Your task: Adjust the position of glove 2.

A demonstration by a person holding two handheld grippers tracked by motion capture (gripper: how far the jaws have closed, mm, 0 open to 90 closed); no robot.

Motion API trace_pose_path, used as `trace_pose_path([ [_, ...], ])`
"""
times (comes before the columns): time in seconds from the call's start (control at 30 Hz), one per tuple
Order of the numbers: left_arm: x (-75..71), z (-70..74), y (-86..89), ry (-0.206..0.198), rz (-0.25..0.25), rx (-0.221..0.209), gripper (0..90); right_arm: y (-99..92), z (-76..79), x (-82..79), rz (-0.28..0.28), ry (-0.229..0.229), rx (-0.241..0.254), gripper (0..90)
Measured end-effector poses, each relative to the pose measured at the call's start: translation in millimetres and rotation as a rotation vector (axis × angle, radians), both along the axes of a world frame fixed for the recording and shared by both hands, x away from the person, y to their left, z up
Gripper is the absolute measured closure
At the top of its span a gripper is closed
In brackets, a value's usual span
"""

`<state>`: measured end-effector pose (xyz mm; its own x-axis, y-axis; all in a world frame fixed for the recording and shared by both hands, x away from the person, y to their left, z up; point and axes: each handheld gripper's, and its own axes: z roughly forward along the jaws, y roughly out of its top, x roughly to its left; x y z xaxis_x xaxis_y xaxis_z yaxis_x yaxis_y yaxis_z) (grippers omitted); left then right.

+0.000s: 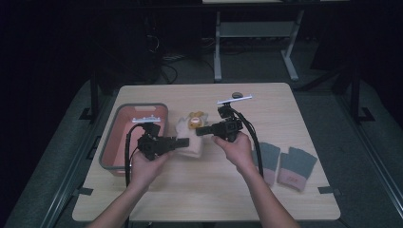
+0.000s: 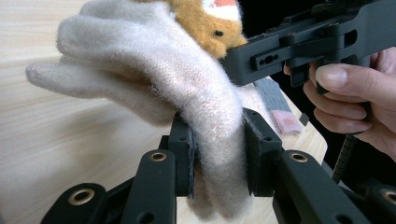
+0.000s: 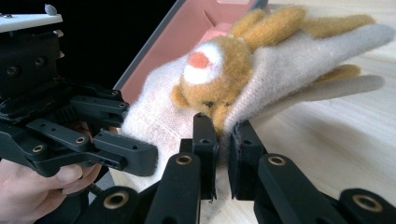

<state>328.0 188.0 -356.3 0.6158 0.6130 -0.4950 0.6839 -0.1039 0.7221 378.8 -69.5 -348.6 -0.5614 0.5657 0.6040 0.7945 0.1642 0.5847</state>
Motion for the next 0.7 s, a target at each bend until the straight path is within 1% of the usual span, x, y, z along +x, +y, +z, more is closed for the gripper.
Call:
trace_pose_path([
  [0.17, 1.4, 5.7, 6.2, -0.006, 0.009, -0.009, 68.6, 6.0, 6.7, 3.0, 0.005, 0.000, 0.004, 82.9],
  [0.2, 1.8, 6.7, 7.9, -0.008, 0.010, -0.010, 68.6, 7.2, 7.8, 4.0, 0.008, -0.006, 0.004, 82.9],
  [0.3, 3.1, 10.3, 12.5, -0.005, 0.017, -0.024, 68.6, 11.2, 11.7, 6.8, 0.012, -0.009, 0.011, 82.9],
  [0.37, 4.3, 13.8, 15.4, -0.012, 0.018, -0.020, 68.7, 14.2, 15.3, 8.4, 0.013, -0.006, 0.015, 82.9],
  [0.6, 7.7, 26.7, 26.6, -0.034, 0.032, -0.026, 68.7, 25.1, 29.2, 15.0, 0.025, -0.029, 0.017, 82.9],
  [0.7, 9.2, 31.6, 32.2, -0.041, 0.037, -0.028, 68.8, 30.1, 33.7, 18.1, 0.029, -0.029, 0.027, 82.9],
])
